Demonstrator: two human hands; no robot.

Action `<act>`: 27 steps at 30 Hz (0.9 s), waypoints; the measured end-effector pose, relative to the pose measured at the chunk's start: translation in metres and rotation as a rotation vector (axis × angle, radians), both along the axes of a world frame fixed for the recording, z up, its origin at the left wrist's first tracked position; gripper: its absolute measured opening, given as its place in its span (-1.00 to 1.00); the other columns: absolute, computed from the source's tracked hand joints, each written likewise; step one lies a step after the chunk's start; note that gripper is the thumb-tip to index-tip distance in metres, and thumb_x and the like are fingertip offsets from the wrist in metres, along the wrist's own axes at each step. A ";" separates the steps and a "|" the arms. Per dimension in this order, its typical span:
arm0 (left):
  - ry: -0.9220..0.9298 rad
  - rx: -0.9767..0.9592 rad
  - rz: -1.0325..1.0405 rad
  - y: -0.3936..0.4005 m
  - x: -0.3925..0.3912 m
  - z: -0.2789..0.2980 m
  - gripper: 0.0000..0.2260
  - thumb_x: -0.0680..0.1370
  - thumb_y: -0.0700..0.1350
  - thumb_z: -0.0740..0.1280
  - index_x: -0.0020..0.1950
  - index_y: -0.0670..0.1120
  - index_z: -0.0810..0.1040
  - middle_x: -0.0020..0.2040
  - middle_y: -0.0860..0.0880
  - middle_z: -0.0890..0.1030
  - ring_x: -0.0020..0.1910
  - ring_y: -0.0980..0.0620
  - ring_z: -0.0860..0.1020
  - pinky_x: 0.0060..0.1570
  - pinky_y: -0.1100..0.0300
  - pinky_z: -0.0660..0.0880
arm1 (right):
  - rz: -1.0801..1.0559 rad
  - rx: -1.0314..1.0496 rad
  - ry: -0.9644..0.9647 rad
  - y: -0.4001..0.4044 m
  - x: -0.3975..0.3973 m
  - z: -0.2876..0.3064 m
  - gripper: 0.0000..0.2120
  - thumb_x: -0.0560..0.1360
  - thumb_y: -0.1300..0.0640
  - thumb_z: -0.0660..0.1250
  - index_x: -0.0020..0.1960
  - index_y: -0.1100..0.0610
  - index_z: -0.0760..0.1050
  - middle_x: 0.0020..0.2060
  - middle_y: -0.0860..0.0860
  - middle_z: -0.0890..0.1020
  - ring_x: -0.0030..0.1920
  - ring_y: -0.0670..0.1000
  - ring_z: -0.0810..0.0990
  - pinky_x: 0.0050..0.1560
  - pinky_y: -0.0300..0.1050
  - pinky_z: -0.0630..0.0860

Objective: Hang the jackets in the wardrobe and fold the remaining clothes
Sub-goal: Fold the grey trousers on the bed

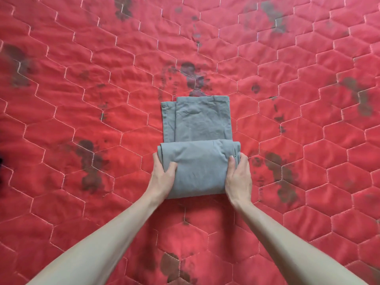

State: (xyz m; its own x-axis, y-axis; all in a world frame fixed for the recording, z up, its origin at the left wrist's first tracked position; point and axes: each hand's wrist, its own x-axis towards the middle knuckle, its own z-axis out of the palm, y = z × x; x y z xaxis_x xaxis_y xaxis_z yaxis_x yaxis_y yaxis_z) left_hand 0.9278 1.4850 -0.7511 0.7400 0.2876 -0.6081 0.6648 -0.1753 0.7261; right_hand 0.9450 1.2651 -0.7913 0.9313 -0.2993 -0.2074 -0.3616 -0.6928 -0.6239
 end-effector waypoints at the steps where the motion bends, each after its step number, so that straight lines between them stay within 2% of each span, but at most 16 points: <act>1: -0.007 0.030 -0.038 0.002 0.001 -0.003 -0.36 0.49 0.14 0.26 0.52 -0.01 0.22 0.43 -0.04 0.49 0.42 -0.08 0.47 0.48 -0.08 0.33 | -0.028 -0.069 -0.016 0.004 -0.002 -0.004 -0.57 0.71 -0.06 0.08 0.42 0.19 0.40 0.19 0.23 0.56 0.19 0.32 0.53 0.14 0.16 0.43; 3: 0.009 0.094 -0.126 0.005 0.002 -0.007 -0.28 0.47 0.23 0.21 0.57 0.01 0.13 0.50 -0.06 0.43 0.46 -0.13 0.44 0.47 -0.08 0.33 | -0.104 -0.226 -0.038 0.013 -0.007 -0.010 -0.54 0.70 -0.07 0.05 0.42 0.17 0.44 0.17 0.21 0.56 0.14 0.31 0.51 0.13 0.19 0.42; 5: 0.011 0.207 -0.214 0.006 0.000 -0.015 -0.33 0.60 0.22 0.21 0.59 -0.03 0.06 0.55 -0.11 0.37 0.45 -0.21 0.44 0.41 -0.07 0.37 | -0.191 -0.312 -0.057 0.021 -0.007 -0.014 -0.56 0.68 -0.06 0.08 0.44 0.11 0.46 0.22 0.14 0.56 0.15 0.25 0.50 0.14 0.18 0.43; 7: -0.017 0.379 -0.251 0.004 -0.001 -0.026 -0.38 0.65 0.24 0.11 0.59 -0.06 0.07 0.51 -0.18 0.38 0.36 -0.29 0.48 0.32 -0.11 0.40 | -0.218 -0.331 -0.085 0.024 -0.006 -0.018 -0.59 0.70 -0.03 0.10 0.48 0.07 0.44 0.32 0.07 0.54 0.25 0.20 0.50 0.22 0.14 0.42; 11: -0.070 0.710 -0.222 -0.004 0.002 -0.041 -0.33 0.63 0.29 0.02 0.58 -0.15 0.15 0.30 -0.21 0.44 0.26 -0.27 0.47 0.26 -0.21 0.42 | -0.158 -0.341 -0.112 0.025 -0.001 -0.025 -0.54 0.73 0.02 0.01 0.59 0.07 0.31 0.52 0.02 0.43 0.48 0.11 0.43 0.41 0.11 0.37; 14: -0.133 0.791 -0.213 -0.008 0.004 -0.048 -0.30 0.60 0.26 0.12 0.59 -0.18 0.18 0.30 -0.22 0.43 0.24 -0.26 0.47 0.21 -0.22 0.46 | -0.069 -0.330 -0.127 0.021 -0.002 -0.027 -0.50 0.73 0.05 -0.03 0.65 0.09 0.18 0.61 0.04 0.28 0.57 0.09 0.33 0.50 0.16 0.32; 16: -0.235 0.863 -0.244 -0.005 0.004 -0.050 -0.32 0.59 0.19 0.21 0.60 -0.15 0.20 0.37 -0.21 0.38 0.30 -0.23 0.43 0.24 -0.20 0.43 | 0.040 -0.325 -0.129 0.011 -0.003 -0.027 -0.47 0.70 0.10 0.00 0.67 0.09 0.10 0.66 0.07 0.15 0.62 0.10 0.21 0.56 0.18 0.23; 18: -0.418 0.976 -0.373 0.005 0.006 -0.051 -0.39 0.58 0.06 0.31 0.59 -0.10 0.29 0.42 -0.20 0.35 0.37 -0.22 0.40 0.29 -0.17 0.39 | 0.253 -0.376 -0.173 -0.001 -0.004 -0.026 -0.39 0.63 0.20 0.08 0.67 0.10 0.06 0.66 0.15 0.08 0.65 0.15 0.11 0.59 0.22 0.12; 20: -0.646 1.078 -0.580 0.014 0.010 -0.049 -0.49 0.54 -0.09 0.35 0.51 -0.05 0.45 0.43 -0.18 0.36 0.39 -0.20 0.38 0.33 -0.14 0.35 | 0.543 -0.468 -0.250 -0.017 -0.001 -0.023 -0.32 0.55 0.24 0.15 0.66 0.11 0.13 0.64 0.21 0.11 0.65 0.20 0.10 0.57 0.30 0.14; 22: -0.795 1.084 -0.830 0.019 0.009 -0.043 -0.50 0.53 -0.10 0.33 0.49 -0.08 0.49 0.45 -0.18 0.38 0.41 -0.18 0.38 0.37 -0.11 0.31 | 0.784 -0.526 -0.288 -0.030 0.001 -0.014 -0.34 0.56 0.17 0.22 0.65 0.13 0.19 0.64 0.18 0.13 0.65 0.18 0.11 0.55 0.31 0.19; 24: -0.763 1.014 -1.051 0.022 -0.004 -0.037 -0.37 0.55 0.07 0.31 0.58 -0.14 0.36 0.55 -0.21 0.33 0.52 -0.20 0.34 0.48 -0.13 0.26 | 0.936 -0.517 -0.264 -0.044 -0.002 -0.006 -0.29 0.58 -0.03 0.30 0.65 0.16 0.17 0.66 0.18 0.10 0.66 0.19 0.07 0.57 0.30 0.19; 26: -0.609 0.977 -1.242 0.023 -0.021 -0.032 -0.14 0.47 0.24 0.31 0.65 -0.18 0.18 0.64 -0.29 0.13 0.63 -0.27 0.14 0.55 -0.29 0.12 | 1.057 -0.530 -0.208 -0.060 -0.008 0.001 -0.11 0.51 -0.26 0.34 0.65 0.17 0.14 0.66 0.21 0.05 0.66 0.26 0.01 0.59 0.29 0.14; 27: -0.533 0.991 -1.306 0.023 -0.027 -0.032 -0.06 0.42 0.25 0.33 0.67 -0.19 0.12 0.65 -0.33 0.03 0.65 -0.31 0.04 0.54 -0.36 0.08 | 1.109 -0.553 -0.186 -0.066 -0.012 0.004 -0.05 0.47 -0.31 0.35 0.66 0.16 0.11 0.66 0.22 0.02 0.65 0.29 -0.02 0.60 0.28 0.12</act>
